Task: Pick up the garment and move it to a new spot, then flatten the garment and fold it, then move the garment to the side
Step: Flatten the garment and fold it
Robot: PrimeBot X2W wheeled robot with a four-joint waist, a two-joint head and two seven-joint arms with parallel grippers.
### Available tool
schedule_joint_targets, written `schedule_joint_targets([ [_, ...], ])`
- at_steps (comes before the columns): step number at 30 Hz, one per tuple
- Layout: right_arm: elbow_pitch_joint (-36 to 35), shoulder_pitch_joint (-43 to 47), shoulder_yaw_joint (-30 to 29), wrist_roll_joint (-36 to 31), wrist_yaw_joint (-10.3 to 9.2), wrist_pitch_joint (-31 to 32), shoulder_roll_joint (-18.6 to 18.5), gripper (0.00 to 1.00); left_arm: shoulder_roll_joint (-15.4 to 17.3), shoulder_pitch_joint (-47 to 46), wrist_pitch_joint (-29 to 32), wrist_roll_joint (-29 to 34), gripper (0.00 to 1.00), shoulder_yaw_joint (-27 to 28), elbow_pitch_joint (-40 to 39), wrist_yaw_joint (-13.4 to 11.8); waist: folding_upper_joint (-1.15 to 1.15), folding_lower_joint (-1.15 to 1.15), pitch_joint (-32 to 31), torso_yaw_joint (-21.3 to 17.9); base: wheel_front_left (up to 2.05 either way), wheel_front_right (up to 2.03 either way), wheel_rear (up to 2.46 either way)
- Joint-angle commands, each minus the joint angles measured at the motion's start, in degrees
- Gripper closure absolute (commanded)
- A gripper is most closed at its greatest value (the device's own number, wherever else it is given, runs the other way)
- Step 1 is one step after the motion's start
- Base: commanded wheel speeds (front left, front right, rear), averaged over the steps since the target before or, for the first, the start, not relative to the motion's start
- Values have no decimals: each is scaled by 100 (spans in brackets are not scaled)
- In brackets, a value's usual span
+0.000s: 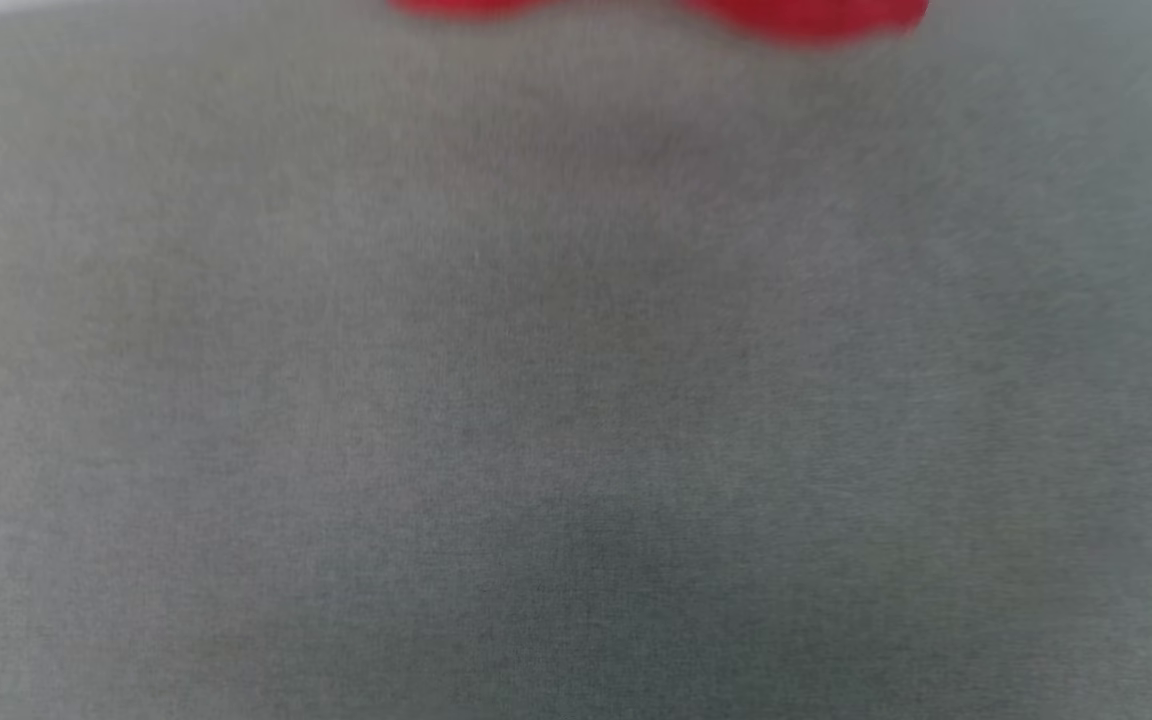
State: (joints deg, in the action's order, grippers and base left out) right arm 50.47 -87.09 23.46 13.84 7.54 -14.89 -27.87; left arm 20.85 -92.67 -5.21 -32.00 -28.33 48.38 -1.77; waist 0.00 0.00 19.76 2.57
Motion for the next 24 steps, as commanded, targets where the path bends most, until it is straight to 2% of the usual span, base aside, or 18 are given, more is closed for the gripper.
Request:
schedule_joint_targets([
  [1,-198,-10,-134,-215,-10,-29,3,100,-32,-109,-192,35,100,32,49,-32,0,0,351,115,0,0,0],
  [5,-423,492,-416,-631,-9,-27,160,100,-180,-79,-562,25,100,-13,349,105,0,0,413,198,0,0,0],
  [11,-114,1087,-141,-576,-10,-29,168,100,-403,367,-334,-126,100,-193,868,451,0,0,282,328,0,0,0],
  [18,144,1917,645,331,-10,122,136,100,-473,1273,186,-364,100,-346,1192,725,0,0,-75,430,0,0,0],
  [24,-435,2781,1439,1472,-10,633,-252,100,-377,2128,649,-547,100,-494,1122,823,0,0,-399,518,0,0,0],
])
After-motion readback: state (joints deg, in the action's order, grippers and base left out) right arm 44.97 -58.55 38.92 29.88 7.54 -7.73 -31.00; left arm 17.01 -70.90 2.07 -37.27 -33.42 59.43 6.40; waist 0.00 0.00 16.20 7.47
